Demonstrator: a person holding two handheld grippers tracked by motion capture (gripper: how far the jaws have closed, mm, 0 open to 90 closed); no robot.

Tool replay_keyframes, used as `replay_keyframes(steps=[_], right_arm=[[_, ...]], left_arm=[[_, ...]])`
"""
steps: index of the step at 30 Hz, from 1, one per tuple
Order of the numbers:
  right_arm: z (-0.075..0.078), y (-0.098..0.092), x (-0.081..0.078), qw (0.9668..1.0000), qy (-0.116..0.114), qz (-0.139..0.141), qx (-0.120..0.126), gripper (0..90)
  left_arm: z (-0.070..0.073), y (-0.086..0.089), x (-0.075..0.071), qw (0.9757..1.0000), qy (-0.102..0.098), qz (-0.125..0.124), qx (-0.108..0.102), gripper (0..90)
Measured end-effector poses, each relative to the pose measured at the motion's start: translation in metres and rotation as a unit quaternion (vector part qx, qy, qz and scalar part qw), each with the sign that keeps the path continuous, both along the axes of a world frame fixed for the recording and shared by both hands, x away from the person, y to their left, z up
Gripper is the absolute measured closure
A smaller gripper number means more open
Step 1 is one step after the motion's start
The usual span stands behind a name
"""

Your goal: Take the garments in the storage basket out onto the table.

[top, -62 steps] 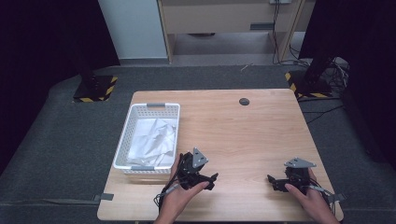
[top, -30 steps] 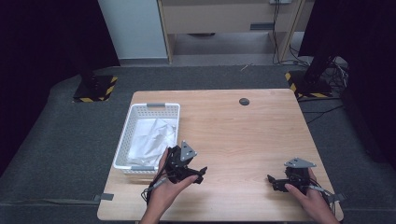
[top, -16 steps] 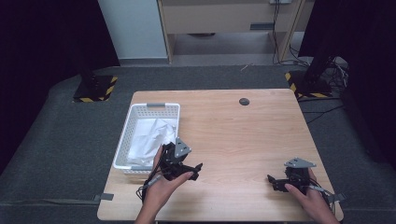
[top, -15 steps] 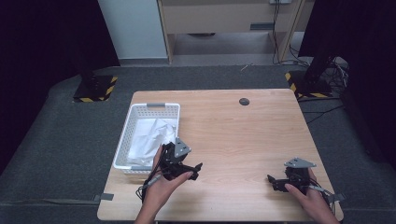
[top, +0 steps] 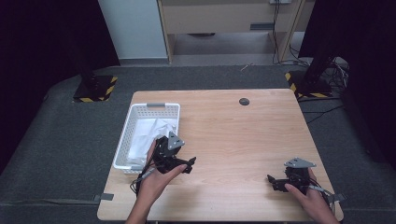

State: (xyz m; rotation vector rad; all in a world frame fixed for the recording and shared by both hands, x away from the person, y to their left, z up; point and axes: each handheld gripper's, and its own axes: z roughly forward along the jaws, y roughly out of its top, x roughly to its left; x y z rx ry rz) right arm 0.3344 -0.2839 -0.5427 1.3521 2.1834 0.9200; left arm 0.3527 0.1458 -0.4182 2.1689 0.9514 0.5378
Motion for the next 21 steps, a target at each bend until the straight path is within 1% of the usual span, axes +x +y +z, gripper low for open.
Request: replay_keyframes(steps=[2,7,8,12,16,21], right_arm=[[0.0,0.0,0.0,1.0,0.0,0.0,0.0,0.4],[0.0,0.0,0.0,1.0,0.0,0.0,0.0,0.4],[0.0,0.0,0.0,1.0,0.0,0.0,0.0,0.4],[0.0,0.0,0.0,1.0,0.0,0.0,0.0,0.4],[0.0,0.0,0.0,1.0,0.0,0.0,0.0,0.4],[0.0,0.0,0.0,1.0,0.0,0.0,0.0,0.4]], left_arm=[[0.002,0.004,0.004,1.0,-0.001,0.002,0.001,3.3],[0.001,0.008,0.01,1.0,-0.002,0.009,0.0,3.5],[0.001,0.009,0.012,1.0,-0.001,0.009,0.002,3.5],[0.003,0.012,0.016,0.9999,-0.002,0.01,0.002,3.4],[0.004,0.014,0.018,0.9999,-0.002,0.011,0.006,3.4],[0.006,0.02,0.022,0.9998,-0.005,0.017,0.008,3.6]])
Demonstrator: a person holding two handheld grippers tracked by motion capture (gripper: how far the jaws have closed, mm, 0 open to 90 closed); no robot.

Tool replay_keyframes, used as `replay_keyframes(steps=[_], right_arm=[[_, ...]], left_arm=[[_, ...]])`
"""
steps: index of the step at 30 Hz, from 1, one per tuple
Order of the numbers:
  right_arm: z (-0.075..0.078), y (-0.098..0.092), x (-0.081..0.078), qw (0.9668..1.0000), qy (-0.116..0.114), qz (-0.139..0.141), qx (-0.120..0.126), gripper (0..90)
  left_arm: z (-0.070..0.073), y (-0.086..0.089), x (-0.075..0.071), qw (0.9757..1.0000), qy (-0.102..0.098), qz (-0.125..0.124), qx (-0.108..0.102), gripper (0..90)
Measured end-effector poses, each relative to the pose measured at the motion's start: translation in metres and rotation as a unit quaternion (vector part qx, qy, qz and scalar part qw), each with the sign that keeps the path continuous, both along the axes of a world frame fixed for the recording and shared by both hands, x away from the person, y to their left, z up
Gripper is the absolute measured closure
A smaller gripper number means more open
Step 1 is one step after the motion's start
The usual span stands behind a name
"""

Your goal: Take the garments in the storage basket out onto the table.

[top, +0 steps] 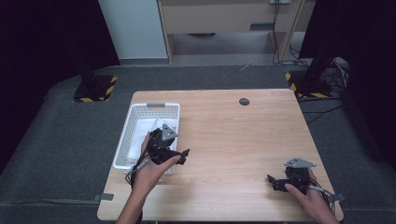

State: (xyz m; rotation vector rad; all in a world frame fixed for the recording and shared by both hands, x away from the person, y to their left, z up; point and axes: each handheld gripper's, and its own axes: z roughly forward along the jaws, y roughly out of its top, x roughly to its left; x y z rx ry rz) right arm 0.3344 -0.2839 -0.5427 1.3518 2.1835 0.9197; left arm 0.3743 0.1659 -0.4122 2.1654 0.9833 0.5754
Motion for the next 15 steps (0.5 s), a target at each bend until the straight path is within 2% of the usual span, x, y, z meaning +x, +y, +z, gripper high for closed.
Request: replay_keyframes(steps=[15], right_arm=[[0.0,0.0,0.0,1.0,0.0,0.0,0.0,0.4]], left_arm=[[0.008,0.021,0.01,0.9998,-0.007,0.019,0.005,3.9]])
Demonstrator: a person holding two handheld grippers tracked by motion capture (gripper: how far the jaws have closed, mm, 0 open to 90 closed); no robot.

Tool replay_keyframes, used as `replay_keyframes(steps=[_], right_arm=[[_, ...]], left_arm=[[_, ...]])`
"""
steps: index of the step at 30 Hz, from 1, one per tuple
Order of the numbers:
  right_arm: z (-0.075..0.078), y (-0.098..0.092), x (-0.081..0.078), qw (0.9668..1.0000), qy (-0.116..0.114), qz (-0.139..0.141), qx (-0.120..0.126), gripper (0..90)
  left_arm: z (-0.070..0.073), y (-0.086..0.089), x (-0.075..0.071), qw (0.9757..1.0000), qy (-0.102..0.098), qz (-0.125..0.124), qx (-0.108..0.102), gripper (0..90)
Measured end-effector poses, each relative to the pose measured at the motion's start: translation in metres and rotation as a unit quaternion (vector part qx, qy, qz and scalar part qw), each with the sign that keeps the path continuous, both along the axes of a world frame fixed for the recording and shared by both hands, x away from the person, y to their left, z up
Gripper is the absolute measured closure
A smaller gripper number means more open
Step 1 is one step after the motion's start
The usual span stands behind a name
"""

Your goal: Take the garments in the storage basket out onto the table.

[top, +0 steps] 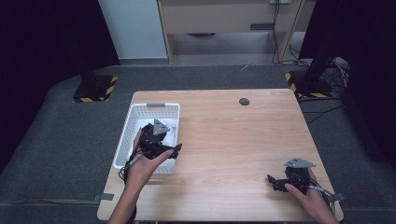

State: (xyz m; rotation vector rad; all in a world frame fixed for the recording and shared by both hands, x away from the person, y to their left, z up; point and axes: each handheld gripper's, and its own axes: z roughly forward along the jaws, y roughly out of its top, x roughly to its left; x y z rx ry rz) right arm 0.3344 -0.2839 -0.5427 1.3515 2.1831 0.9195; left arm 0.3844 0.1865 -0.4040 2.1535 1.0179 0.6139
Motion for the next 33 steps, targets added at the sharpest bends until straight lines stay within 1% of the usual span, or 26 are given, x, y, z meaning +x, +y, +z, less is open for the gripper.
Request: replay_keyframes(steps=[2,5,9,10,15,16,18,21,22,25,26,33], right_arm=[[0.0,0.0,0.0,1.0,0.0,0.0,0.0,0.4],[0.0,0.0,0.0,1.0,0.0,-0.001,0.0,0.4],[0.0,0.0,0.0,1.0,0.0,-0.001,0.001,0.3],[0.0,0.0,0.0,1.0,0.0,-0.001,0.0,0.4],[0.0,0.0,0.0,1.0,0.0,0.0,0.0,0.4],[0.0,0.0,0.0,1.0,0.0,0.0,0.0,0.4],[0.0,0.0,0.0,1.0,0.0,0.0,0.0,0.4],[0.0,0.0,0.0,1.0,0.0,0.0,0.0,0.4],[0.0,0.0,0.0,1.0,0.0,0.0,0.0,0.4],[0.0,0.0,0.0,1.0,0.0,0.0,0.0,0.4],[0.0,0.0,0.0,1.0,0.0,0.0,0.0,0.4],[0.0,0.0,0.0,1.0,-0.001,0.0,0.0,0.4]], left_arm=[[0.001,0.001,0.001,1.0,-0.001,0.001,0.001,3.9],[0.002,0.003,0.003,1.0,-0.003,0.004,-0.004,3.8],[0.004,0.005,0.005,1.0,-0.004,0.004,-0.003,3.6],[0.005,0.007,0.007,1.0,-0.003,0.004,0.0,3.6],[0.002,0.012,0.013,1.0,0.001,0.008,0.003,3.4],[0.001,0.013,0.014,0.9999,0.003,0.01,0.003,3.3],[-0.003,0.018,0.02,0.9998,0.008,0.01,0.014,3.2],[-0.006,0.021,0.024,0.9997,0.011,0.011,0.019,3.3],[-0.009,0.024,0.029,0.9995,0.015,0.014,0.024,3.2],[-0.014,0.03,0.036,0.9992,0.023,0.021,0.025,3.2],[-0.014,0.03,0.036,0.9992,0.023,0.021,0.025,3.2],[-0.028,0.037,0.057,0.9983,0.041,0.03,0.03,3.3]])
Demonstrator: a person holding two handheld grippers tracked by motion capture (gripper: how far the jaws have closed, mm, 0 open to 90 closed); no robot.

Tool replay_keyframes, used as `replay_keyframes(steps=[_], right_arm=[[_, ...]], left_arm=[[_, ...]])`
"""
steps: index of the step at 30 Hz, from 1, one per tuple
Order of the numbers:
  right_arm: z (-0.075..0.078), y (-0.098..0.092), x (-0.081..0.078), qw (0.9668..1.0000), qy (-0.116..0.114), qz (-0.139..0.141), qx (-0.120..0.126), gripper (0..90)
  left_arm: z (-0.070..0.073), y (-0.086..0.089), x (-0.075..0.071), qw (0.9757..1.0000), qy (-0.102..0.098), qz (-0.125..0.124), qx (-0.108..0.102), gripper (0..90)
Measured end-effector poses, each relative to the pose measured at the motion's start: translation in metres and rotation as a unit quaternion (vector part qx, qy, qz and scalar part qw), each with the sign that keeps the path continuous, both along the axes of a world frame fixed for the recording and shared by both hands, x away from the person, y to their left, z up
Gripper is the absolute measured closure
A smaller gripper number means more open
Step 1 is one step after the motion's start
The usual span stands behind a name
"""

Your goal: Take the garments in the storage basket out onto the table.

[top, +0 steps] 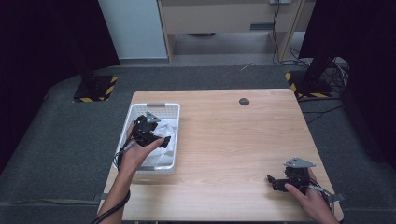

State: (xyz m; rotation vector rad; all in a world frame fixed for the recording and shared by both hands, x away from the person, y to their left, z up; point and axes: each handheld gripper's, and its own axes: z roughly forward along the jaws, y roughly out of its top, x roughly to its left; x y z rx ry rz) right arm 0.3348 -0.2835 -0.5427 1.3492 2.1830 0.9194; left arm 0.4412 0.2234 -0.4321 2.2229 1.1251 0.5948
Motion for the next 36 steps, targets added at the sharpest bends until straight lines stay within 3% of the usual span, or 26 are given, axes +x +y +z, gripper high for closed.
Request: replay_keyframes(steps=[11,15,17,21,25,30,36], right_arm=[[0.0,0.0,0.0,1.0,0.0,0.0,0.0,0.4],[0.0,0.0,0.0,1.0,0.0,0.001,0.0,0.4],[0.0,0.0,0.0,1.0,0.0,0.001,0.0,0.4],[0.0,0.0,0.0,1.0,0.0,0.001,0.0,0.4],[0.0,0.0,0.0,1.0,0.0,0.001,0.0,0.4],[0.0,0.0,0.0,1.0,0.0,0.001,0.0,0.4],[0.0,0.0,0.0,1.0,0.0,0.001,0.0,0.4]], left_arm=[[-0.013,0.006,0.015,0.9998,0.017,0.002,0.005,3.0],[-0.036,0.012,0.027,0.9987,0.042,0.02,0.021,3.2],[-0.043,0.015,0.03,0.9983,0.052,0.024,0.011,3.2],[-0.052,0.016,0.034,0.9976,0.062,0.028,0.014,3.4],[-0.06,0.018,0.038,0.997,0.072,0.025,0.014,3.3],[-0.066,0.018,0.041,0.9961,0.088,0.001,-0.006,4.0],[-0.07,0.016,0.042,0.9932,0.11,-0.024,-0.03,3.8]])
